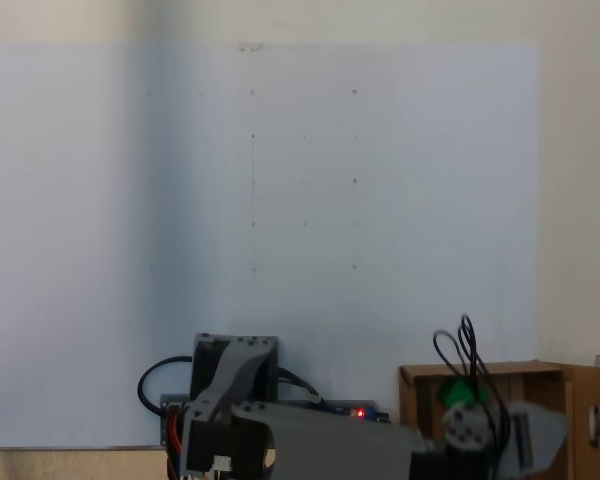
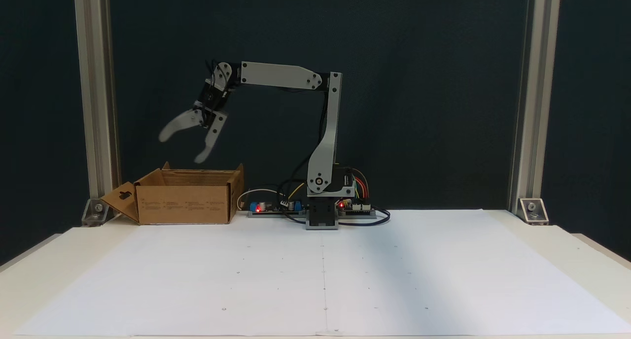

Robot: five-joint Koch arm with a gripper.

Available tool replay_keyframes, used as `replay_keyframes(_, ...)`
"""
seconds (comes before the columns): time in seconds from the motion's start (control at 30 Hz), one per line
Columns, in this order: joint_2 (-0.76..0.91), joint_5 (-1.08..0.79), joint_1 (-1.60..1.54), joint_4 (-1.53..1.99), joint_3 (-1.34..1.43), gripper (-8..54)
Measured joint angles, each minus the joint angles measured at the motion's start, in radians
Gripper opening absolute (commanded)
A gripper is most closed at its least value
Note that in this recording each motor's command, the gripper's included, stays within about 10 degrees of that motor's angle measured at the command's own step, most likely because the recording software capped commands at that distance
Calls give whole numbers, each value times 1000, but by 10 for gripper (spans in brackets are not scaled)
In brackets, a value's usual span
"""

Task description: Grasp a green dice and put it in the bin.

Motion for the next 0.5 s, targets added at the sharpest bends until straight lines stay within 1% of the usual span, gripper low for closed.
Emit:
replay_keyframes(0.13, 26, 146, -219, -121, 0, 419)
replay_keyframes(0.27, 29, 285, -442, -239, 0, 435)
replay_keyframes(0.37, 29, 325, -606, -316, 0, 435)
replay_keyframes(0.5, 28, 328, -868, -391, 0, 436)
